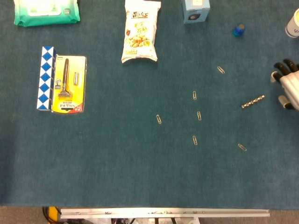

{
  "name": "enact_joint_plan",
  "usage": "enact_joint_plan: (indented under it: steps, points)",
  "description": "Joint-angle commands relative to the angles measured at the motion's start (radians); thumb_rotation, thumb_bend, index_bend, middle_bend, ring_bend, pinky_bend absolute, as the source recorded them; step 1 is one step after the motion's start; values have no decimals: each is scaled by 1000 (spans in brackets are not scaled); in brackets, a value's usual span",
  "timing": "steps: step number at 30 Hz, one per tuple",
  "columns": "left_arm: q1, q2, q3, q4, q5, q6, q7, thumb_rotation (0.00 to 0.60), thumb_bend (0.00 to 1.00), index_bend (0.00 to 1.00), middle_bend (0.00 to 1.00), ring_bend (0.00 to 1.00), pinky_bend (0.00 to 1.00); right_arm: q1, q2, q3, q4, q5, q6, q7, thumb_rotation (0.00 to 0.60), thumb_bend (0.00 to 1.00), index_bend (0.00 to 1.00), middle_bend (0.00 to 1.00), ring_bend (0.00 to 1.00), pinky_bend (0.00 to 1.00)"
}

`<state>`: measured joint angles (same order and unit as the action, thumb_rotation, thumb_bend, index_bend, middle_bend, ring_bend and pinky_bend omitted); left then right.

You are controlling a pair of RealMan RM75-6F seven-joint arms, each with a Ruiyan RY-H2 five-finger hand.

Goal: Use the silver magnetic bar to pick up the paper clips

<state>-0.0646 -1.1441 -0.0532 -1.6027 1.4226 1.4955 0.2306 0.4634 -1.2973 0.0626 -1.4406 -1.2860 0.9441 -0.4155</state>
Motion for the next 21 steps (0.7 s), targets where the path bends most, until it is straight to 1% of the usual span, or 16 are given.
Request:
enact_joint_plan:
  steps: [1,11,21]
  points:
    - [-1,1,0,0,-1,-2,-1,600,180,499,522,570,726,5,-18,-10,20,-9,-3,5,600,294,364,186,110,272]
    - [0,2,-1,0,-4,-4,-3,600,179,498,522,570,726,16,-73,-31,80,-10,-20,20,600,294,389,187,106,272]
    - [0,4,-1,1,-5,-5,-9,600,180,499,522,570,726,30,-113,-35,122,-12,-30,27,600,294,432,186,101,272]
